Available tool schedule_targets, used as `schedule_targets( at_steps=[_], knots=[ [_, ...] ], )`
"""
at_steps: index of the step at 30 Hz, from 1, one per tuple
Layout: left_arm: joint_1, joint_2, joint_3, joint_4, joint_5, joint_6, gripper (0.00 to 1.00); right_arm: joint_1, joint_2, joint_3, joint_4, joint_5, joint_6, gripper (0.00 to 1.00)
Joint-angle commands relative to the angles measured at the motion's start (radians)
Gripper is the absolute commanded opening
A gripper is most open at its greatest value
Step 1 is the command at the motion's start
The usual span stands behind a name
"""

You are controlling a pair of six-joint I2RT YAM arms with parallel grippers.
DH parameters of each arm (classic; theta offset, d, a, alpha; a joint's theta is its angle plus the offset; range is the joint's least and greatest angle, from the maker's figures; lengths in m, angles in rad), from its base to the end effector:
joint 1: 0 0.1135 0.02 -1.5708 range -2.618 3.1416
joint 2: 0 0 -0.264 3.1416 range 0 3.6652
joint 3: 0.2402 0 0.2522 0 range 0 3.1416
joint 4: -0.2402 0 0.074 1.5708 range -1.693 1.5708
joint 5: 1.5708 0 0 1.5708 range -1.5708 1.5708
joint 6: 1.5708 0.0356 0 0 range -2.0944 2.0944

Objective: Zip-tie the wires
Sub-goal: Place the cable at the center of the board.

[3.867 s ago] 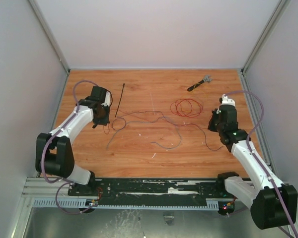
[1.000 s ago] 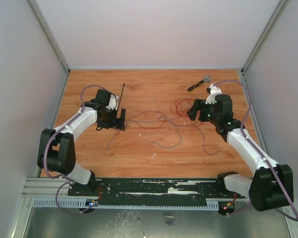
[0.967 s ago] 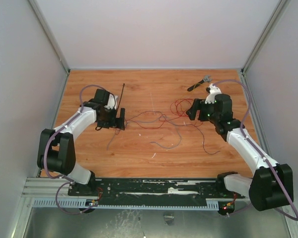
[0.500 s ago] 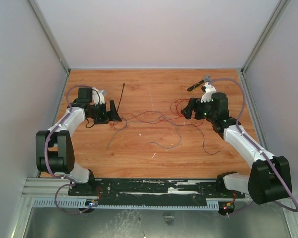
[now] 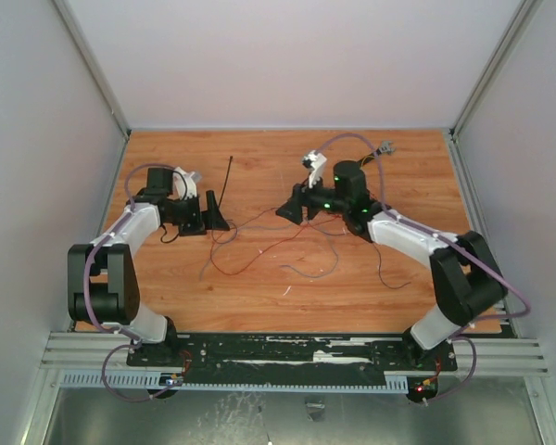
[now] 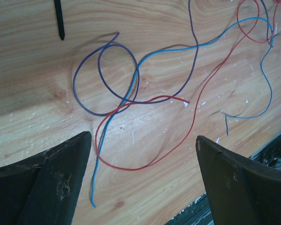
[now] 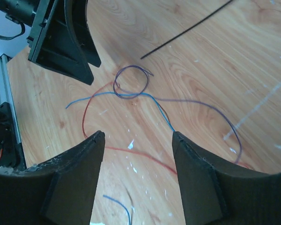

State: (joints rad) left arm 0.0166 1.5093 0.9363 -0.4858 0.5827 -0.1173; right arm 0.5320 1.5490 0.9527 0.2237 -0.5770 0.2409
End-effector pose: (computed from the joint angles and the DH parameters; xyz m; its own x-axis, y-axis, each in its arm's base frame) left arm 0.2932 -0.0147 0.2042 -0.8956 -0.1126 -0.4304 0.1519 0.8319 -0.5338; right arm 0.2895 0.1929 0.2517 -0.5106 -0.0685 -0.8571 -0.7632 0.4952 0.4151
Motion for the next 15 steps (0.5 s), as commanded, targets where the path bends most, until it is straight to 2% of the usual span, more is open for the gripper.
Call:
schedule_targets(
  at_steps=[1, 4, 8, 15],
  knots=[
    [0.004, -0.061, 0.006, 0.034, 0.034, -0.007, 0.98, 0.034, 0.08, 0.084, 0.057, -0.014, -0.038, 0.6],
    [0.003, -0.123, 0.023, 0.076, 0.018, -0.031, 0.98, 0.033, 0.047, 0.08, 0.044, 0.106, -0.056, 0.66],
    [0.004, -0.206, 0.076, 0.161, -0.001, -0.094, 0.98, -0.003, 0.019, 0.134, -0.102, 0.301, -0.104, 0.72],
    [0.003, -0.348, 0.067, 0.419, 0.02, -0.243, 0.98, -0.231, 0.005, 0.176, -0.259, 0.487, -0.041, 0.72]
  ],
)
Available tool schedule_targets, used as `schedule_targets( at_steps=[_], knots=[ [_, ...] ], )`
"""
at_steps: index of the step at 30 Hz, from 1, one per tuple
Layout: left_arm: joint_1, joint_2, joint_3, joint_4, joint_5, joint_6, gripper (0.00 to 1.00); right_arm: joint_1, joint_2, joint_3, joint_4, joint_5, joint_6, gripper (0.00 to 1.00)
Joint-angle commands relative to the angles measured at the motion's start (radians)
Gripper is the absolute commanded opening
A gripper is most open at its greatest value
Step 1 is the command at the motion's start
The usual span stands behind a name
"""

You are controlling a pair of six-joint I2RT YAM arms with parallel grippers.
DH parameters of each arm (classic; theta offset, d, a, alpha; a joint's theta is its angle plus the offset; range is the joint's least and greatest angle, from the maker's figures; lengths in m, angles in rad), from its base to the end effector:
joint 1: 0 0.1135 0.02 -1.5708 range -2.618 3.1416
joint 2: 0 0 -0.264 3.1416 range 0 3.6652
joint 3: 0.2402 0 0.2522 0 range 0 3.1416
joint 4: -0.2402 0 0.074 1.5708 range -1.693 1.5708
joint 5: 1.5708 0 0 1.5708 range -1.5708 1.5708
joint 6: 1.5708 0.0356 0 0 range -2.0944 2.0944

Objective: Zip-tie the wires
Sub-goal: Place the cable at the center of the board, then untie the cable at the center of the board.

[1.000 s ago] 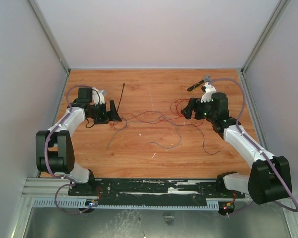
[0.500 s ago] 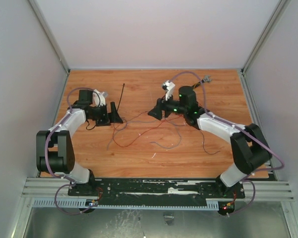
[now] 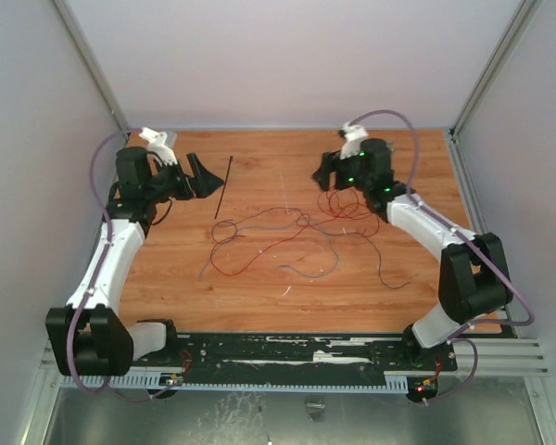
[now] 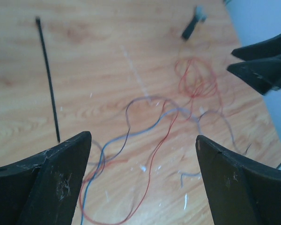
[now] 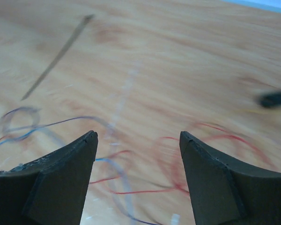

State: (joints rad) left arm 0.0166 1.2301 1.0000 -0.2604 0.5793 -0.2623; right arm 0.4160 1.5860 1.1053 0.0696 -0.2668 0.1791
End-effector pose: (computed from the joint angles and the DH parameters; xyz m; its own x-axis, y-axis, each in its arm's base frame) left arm 0.2758 -0.0149 0.3160 -0.5765 -0.2266 -0.7851 0.3308 0.8138 -0.4778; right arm 0.3331 0.1574 0.2741 -0.4685 -0.0191 -0.8833 -0.5360 0.8009 0.2670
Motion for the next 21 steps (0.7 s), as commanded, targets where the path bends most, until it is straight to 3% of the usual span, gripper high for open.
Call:
schedule_targets(
  at_steps=[1, 7, 14, 21],
  knots=[
    [0.003, -0.09, -0.009, 0.233, 0.025, -0.111, 0.98, -0.142, -0.027, 0.03, -0.116, 0.205, 0.023, 0.72],
    [0.002, -0.232, -0.1, 0.43, 0.018, -0.143, 0.98, -0.257, 0.077, 0.116, -0.167, 0.27, 0.013, 0.72],
    [0.001, -0.328, -0.104, 0.411, 0.0, -0.121, 0.98, -0.332, 0.299, 0.3, -0.243, 0.348, -0.072, 0.72],
    [0.002, -0.323, -0.108, 0.385, -0.003, -0.1, 0.98, -0.373, 0.438, 0.408, -0.295, 0.252, -0.17, 0.71]
  ],
)
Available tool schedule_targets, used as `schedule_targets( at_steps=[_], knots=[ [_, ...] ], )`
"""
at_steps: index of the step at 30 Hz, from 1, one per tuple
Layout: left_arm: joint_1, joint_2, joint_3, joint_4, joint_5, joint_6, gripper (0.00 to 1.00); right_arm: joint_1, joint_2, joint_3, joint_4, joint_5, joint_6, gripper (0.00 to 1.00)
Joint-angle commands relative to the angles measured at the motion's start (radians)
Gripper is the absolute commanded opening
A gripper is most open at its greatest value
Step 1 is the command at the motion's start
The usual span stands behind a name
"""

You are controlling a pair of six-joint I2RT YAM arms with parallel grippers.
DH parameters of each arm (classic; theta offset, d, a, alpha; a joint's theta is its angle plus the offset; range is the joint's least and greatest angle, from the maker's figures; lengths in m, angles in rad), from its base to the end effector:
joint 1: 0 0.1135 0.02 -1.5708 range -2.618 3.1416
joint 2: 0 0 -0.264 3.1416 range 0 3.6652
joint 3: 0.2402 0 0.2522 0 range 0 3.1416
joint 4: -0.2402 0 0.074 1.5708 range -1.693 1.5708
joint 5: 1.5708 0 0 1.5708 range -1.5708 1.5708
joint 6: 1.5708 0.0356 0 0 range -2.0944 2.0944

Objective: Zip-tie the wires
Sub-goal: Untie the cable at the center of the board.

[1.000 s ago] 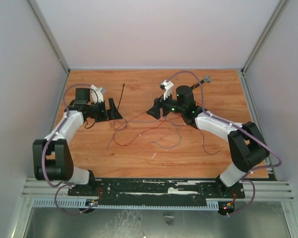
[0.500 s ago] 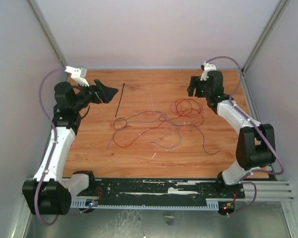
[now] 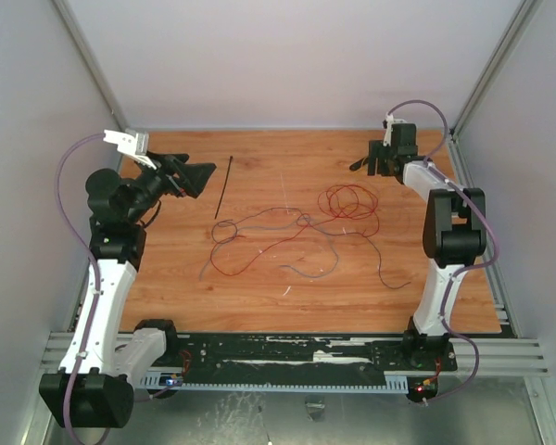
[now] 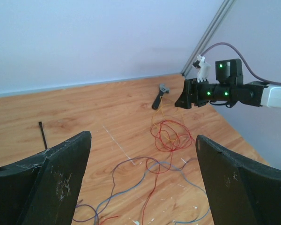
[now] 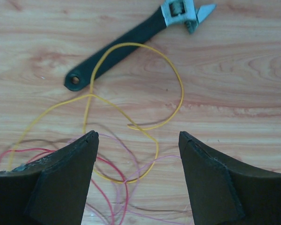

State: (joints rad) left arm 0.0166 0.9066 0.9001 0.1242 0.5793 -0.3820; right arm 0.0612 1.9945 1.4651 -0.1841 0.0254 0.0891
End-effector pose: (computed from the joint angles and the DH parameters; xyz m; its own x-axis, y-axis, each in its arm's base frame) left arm 0.2060 -0.0161 0.3920 -0.0885 -0.3135 -0.9455 0.5353 0.7855 -0.3105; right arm 0.4523 0.0268 0.2105 -0.6544 0.0490 -0.7546 0.0163 0.9986 0.0507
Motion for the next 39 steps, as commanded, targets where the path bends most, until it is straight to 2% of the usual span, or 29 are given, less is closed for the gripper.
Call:
schedule_targets(
  at_steps=[1, 7, 17, 19, 23, 25, 32, 36, 39],
  knots=[
    [0.002, 0.003, -0.009, -0.001, -0.003, 0.022, 0.98, -0.02, 0.037, 0.053, -0.041, -0.047, -0.089, 0.71],
    [0.002, 0.022, -0.009, -0.003, -0.004, 0.03, 0.98, -0.029, 0.107, 0.106, -0.058, -0.08, -0.122, 0.69],
    [0.002, 0.044, -0.008, 0.006, -0.001, 0.027, 0.98, -0.029, 0.163, 0.14, -0.063, -0.149, -0.115, 0.46],
    [0.002, 0.038, -0.006, 0.008, 0.001, 0.026, 0.98, -0.029, 0.168, 0.14, -0.067, -0.158, -0.116, 0.39],
    [0.002, 0.032, -0.003, 0.02, 0.006, 0.023, 0.98, -0.029, 0.152, 0.145, -0.084, -0.161, -0.12, 0.1],
    [0.002, 0.028, -0.001, 0.048, 0.008, 0.006, 0.98, -0.029, 0.118, 0.15, -0.087, -0.148, -0.116, 0.0],
    [0.002, 0.045, -0.039, 0.331, 0.012, -0.183, 0.98, -0.027, -0.061, 0.306, -0.166, -0.046, -0.135, 0.0],
    [0.002, 0.121, -0.013, 0.387, 0.051, -0.244, 0.98, -0.026, -0.17, 0.381, -0.172, -0.024, -0.156, 0.0],
    [-0.003, 0.162, -0.019, 0.442, 0.073, -0.277, 0.98, -0.026, -0.262, 0.393, -0.121, -0.082, -0.14, 0.0]
  ],
)
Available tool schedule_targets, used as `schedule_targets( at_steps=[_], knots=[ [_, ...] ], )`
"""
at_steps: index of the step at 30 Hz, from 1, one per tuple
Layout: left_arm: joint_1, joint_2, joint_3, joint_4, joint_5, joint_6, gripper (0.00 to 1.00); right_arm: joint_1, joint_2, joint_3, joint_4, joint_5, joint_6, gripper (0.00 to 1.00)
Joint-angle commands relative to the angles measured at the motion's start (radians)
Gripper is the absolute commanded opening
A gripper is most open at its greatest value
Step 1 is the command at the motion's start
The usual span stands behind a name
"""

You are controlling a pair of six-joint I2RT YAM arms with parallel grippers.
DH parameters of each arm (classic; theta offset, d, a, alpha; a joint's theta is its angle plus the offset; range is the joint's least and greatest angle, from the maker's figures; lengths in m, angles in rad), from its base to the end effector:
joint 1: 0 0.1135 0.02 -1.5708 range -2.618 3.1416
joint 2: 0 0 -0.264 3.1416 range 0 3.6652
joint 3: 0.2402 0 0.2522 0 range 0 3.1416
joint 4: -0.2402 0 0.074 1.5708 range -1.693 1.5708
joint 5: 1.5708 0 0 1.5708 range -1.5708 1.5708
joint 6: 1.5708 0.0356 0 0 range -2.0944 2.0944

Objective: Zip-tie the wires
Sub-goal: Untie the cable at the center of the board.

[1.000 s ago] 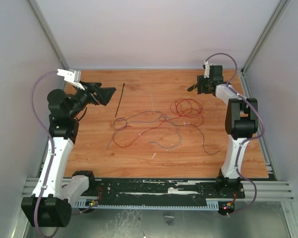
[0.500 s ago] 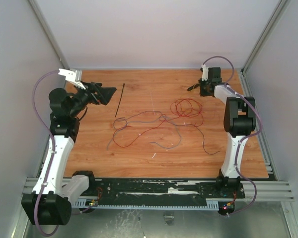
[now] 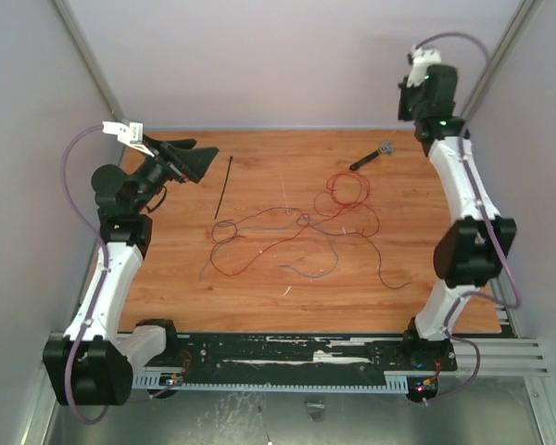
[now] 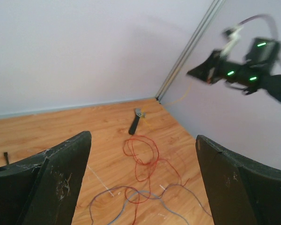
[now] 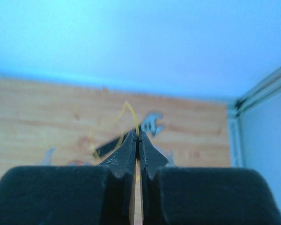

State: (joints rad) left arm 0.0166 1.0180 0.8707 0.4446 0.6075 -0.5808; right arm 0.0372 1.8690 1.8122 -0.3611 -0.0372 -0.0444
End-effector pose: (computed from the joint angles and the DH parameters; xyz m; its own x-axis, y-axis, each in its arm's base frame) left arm 0.2315 -0.0165 0.3918 -0.0471 -0.4514 -0.8911 0.6055 0.6966 -0.3848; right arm 0.4453 0.0179 0.3674 -0.4020 -0.0593 -0.9137 -0.0891 0.9957 -0.0255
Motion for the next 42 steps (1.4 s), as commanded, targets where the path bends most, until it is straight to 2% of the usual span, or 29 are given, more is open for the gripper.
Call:
schedule_targets(
  at_steps=[1, 10, 17, 22, 27, 32, 42],
  knots=[
    [-0.01, 0.063, 0.009, 0.129, 0.046, -0.079, 0.98, -0.001, -0.166, 0.043, 0.079, -0.053, 0.004, 0.0],
    [-0.162, 0.195, 0.042, 0.131, 0.027, 0.004, 0.98, 0.006, -0.379, 0.058, 0.314, -0.373, 0.148, 0.0],
    [-0.218, 0.25, 0.066, 0.22, 0.022, -0.029, 0.98, 0.008, -0.435, 0.117, 0.273, -0.538, 0.202, 0.0],
    [-0.255, 0.237, 0.076, 0.328, 0.026, -0.131, 0.98, 0.008, -0.5, 0.037, 0.298, -0.637, 0.252, 0.0],
    [-0.334, 0.209, 0.127, 0.338, 0.025, -0.141, 0.98, 0.014, -0.572, -0.08, 0.356, -0.694, 0.306, 0.0],
    [-0.428, 0.203, 0.145, 0.396, -0.014, -0.156, 0.94, 0.039, -0.613, -0.144, 0.364, -0.712, 0.323, 0.0],
    [-0.637, 0.292, 0.198, 0.498, -0.05, -0.152, 0.89, 0.086, -0.639, -0.218, 0.384, -0.7, 0.335, 0.0]
  ],
)
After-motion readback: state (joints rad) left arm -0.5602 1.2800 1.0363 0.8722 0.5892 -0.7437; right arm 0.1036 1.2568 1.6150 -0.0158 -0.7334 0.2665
